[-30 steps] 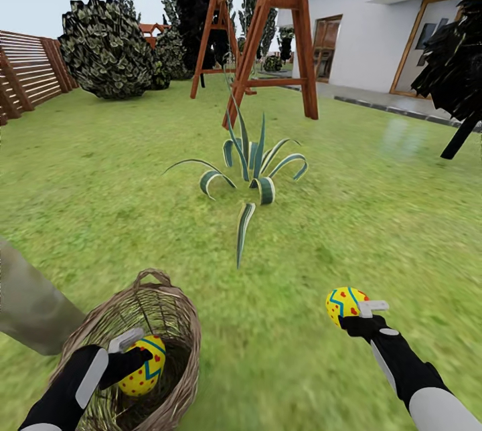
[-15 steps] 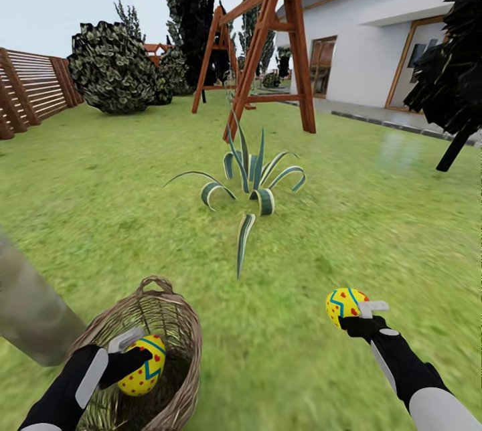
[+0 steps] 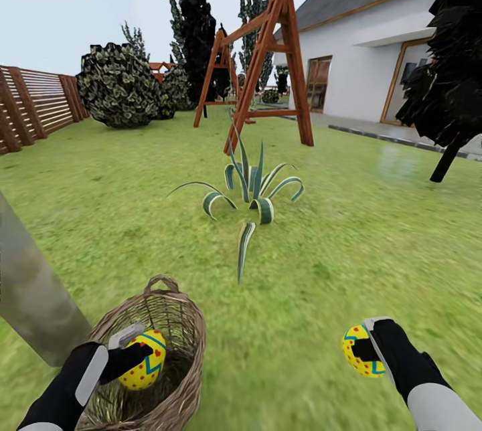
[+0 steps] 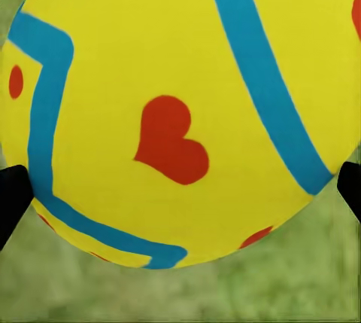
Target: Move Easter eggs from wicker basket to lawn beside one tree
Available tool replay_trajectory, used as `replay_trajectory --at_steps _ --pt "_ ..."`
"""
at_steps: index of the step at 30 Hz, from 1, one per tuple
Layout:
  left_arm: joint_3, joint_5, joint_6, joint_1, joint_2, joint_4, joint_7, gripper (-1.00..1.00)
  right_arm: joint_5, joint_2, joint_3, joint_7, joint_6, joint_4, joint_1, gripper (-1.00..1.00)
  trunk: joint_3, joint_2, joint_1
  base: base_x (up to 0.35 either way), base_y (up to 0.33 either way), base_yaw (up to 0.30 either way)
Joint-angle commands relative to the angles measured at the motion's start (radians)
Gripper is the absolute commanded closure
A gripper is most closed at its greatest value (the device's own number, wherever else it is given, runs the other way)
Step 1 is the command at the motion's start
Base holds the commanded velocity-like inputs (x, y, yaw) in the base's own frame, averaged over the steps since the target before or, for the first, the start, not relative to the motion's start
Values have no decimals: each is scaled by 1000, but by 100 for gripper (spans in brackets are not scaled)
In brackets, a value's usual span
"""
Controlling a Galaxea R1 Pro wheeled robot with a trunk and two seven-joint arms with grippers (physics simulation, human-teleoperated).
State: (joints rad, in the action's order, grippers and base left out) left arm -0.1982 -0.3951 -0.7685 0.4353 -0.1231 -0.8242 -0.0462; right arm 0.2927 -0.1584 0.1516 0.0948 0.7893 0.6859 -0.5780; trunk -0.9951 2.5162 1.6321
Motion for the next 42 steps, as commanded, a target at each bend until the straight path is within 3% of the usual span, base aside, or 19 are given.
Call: replay_trajectory --at_steps 1,27,35,42 --pt "-1 -7 -5 0 0 -1 -3 100 10 0 2 10 10 6 0 100 3 0 -1 0 0 0" --pt "3 -7 -5 0 6 0 -3 100 11 5 -22 6 11 14 0 100 103 -6 -12 -1 0 0" --pt "6 -8 -5 0 7 0 -3 100 13 18 -23 5 11 13 0 100 134 -8 -16 -294 0 0" --pt "8 -6 -17 0 5 -19 -3 100 16 22 -22 5 8 13 0 100 158 -9 -19 -19 0 0"
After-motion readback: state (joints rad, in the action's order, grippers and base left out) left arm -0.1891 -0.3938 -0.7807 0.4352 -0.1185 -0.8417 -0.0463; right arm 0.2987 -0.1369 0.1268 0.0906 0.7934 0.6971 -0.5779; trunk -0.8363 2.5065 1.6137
